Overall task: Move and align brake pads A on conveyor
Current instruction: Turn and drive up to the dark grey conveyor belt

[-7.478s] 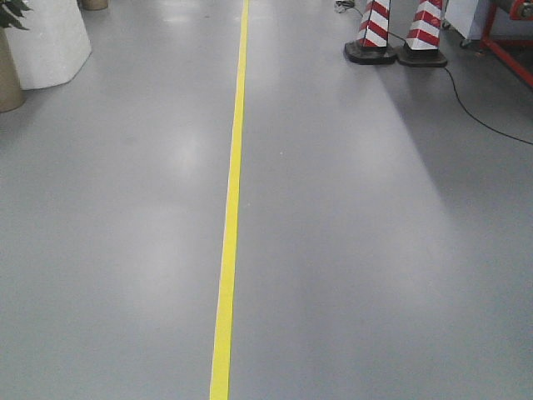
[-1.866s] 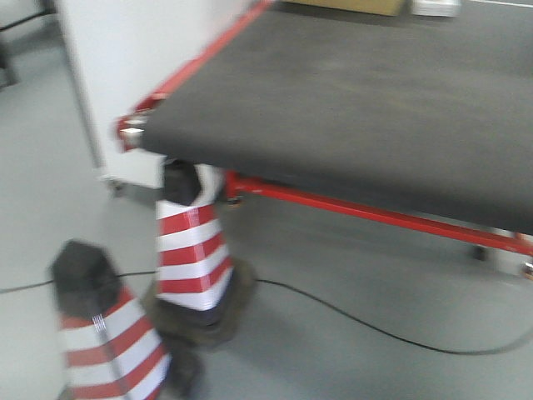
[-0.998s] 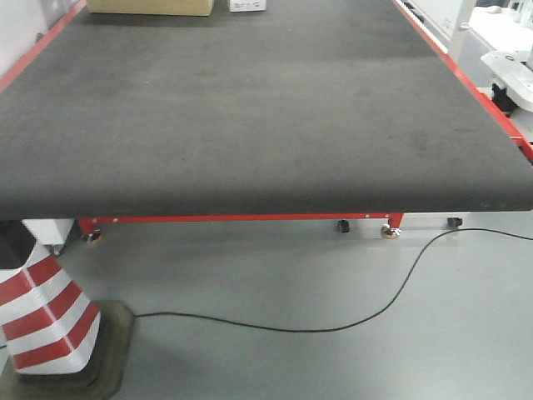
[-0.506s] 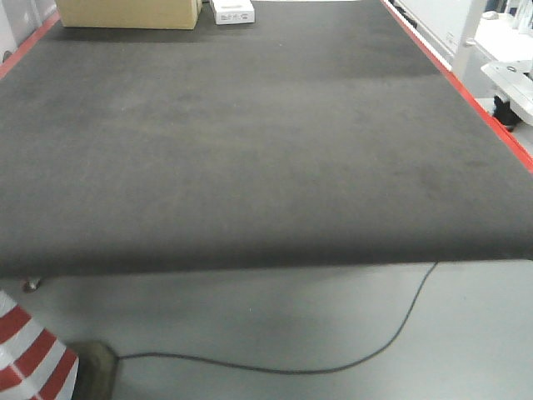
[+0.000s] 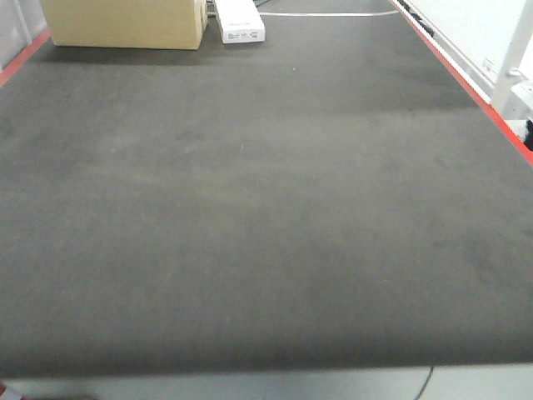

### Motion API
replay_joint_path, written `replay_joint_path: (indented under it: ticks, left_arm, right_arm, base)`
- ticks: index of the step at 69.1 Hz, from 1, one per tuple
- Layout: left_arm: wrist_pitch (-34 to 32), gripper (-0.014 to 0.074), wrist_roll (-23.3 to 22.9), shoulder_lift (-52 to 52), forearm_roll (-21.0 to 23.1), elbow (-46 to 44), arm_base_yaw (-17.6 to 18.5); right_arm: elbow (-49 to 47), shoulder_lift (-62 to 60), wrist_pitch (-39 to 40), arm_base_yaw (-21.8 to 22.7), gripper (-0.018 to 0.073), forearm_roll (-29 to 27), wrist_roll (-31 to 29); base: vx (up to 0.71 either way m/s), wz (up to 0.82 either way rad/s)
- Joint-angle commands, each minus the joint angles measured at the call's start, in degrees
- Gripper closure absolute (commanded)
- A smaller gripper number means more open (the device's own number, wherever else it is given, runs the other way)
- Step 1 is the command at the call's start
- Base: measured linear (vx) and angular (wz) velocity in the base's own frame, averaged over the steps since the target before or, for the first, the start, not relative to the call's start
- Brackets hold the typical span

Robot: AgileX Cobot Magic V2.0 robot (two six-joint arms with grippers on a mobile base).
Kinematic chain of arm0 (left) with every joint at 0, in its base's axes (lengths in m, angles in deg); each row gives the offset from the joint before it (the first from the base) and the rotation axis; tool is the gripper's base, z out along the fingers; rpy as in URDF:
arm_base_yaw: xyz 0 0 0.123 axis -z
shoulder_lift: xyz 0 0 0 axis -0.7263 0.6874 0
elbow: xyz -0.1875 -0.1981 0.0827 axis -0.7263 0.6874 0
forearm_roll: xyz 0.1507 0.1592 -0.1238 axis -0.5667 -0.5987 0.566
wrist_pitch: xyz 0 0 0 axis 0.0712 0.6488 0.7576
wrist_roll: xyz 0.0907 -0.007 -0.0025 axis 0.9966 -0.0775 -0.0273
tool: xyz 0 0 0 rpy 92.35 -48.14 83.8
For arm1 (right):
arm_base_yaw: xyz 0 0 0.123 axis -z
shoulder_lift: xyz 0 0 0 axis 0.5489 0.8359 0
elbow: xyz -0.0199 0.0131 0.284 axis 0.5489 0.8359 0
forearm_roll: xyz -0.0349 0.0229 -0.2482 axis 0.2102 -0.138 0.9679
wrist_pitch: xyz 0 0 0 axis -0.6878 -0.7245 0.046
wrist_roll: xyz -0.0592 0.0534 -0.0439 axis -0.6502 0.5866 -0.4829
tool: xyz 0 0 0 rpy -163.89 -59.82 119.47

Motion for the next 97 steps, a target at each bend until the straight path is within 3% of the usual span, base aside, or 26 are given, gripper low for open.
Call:
replay_joint_path:
  ticks: [1,47,97]
  left_arm:
    - [-5.4,0.0603,-0.1,0.4,0.6,-1.7,0.2]
    - [-5.4,0.0603,-0.1,0.4,0.6,-1.7,0.2]
    - [-5.4,0.0603,-0.1,0.4,0.6,-1.7,0.2]
  right_arm:
    - [-1.7,0.3,5.3,0.2,0.0566,0.4,-0.3]
    - [-1.7,0.3,5.3,0.2,0.0566,0.4,-0.3]
    - [-1.7,0.3,5.3,0.2,0.0566,0.4,-0.3]
  base:
    - [0.35,0.04]
    - [0.28,0.04]
    - [0.07,0.03]
